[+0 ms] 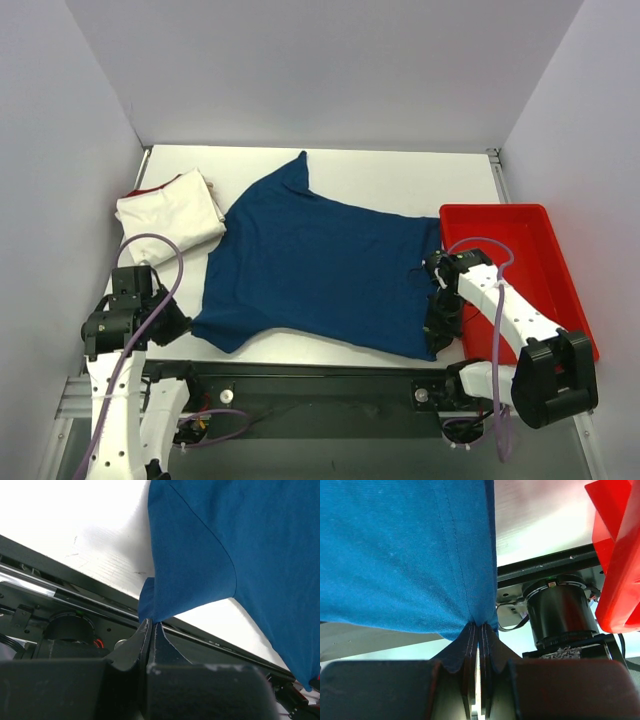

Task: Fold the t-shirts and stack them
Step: Grap the side of the flattened tshirt closest away from the robot with both arms, then fold the flattened tshirt in 1/3 of the way

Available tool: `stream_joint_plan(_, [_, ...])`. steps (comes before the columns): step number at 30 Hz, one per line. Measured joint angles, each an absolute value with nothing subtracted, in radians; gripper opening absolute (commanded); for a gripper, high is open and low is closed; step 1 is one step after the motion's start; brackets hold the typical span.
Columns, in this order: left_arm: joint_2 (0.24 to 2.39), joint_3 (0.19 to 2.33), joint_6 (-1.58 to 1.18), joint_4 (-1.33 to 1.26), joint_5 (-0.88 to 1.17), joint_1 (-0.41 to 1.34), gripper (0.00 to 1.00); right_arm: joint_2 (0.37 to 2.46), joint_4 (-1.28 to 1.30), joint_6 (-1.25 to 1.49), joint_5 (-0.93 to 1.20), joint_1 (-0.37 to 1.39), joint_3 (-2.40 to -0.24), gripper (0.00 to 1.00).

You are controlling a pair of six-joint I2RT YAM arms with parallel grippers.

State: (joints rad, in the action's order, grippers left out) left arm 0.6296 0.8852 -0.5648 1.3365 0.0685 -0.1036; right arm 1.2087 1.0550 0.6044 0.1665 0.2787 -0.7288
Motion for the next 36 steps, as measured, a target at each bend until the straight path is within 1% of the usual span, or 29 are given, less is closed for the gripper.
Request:
stream_joint_plan(4, [0.672, 0.885, -0.558, 1.343, 0.088, -0.104, 0.0, 1.212, 1.057, 0.598, 0.169, 0.273, -0.735, 0.0])
stream_joint_plan(8, [0.758, 0.886, -0.542, 1.319, 0.106, -0.104, 0.0, 1.256, 1.053, 0.579, 0.17, 0.247, -0.766, 0.0])
stream_joint_plan(13, [0.876, 0.901, -0.538, 1.221, 0.132, -0.094, 0.0, 1.348, 1.038, 0.552, 0.173, 0.228, -0.817, 0.0])
stream_joint_plan(16, [0.942, 0.934, -0.54, 1.16, 0.137, -0.058, 0.0, 1.401, 1.028, 0.533, 0.176, 0.215, -0.854, 0.0])
stream_joint_plan(21, [1.084, 1.024, -0.55, 1.048, 0.13, 0.059, 0.0, 1.475, 1.02, 0.499, 0.184, 0.173, -0.938, 0.0])
stream_joint_plan(24, [1.177, 1.09, -0.556, 1.003, 0.12, 0.098, 0.0, 1.521, 1.016, 0.48, 0.186, 0.143, -0.993, 0.0])
stream_joint_plan(29, [1.319, 1.216, -0.556, 0.952, 0.087, 0.111, 0.0, 1.604, 1.005, 0.451, 0.191, 0.093, -1.063, 0.0])
stream_joint_plan(36, [1.462, 1.383, -0.542, 0.913, 0.067, 0.111, 0.0, 1.69, 1.003, 0.424, 0.192, 0.017, -1.157, 0.0])
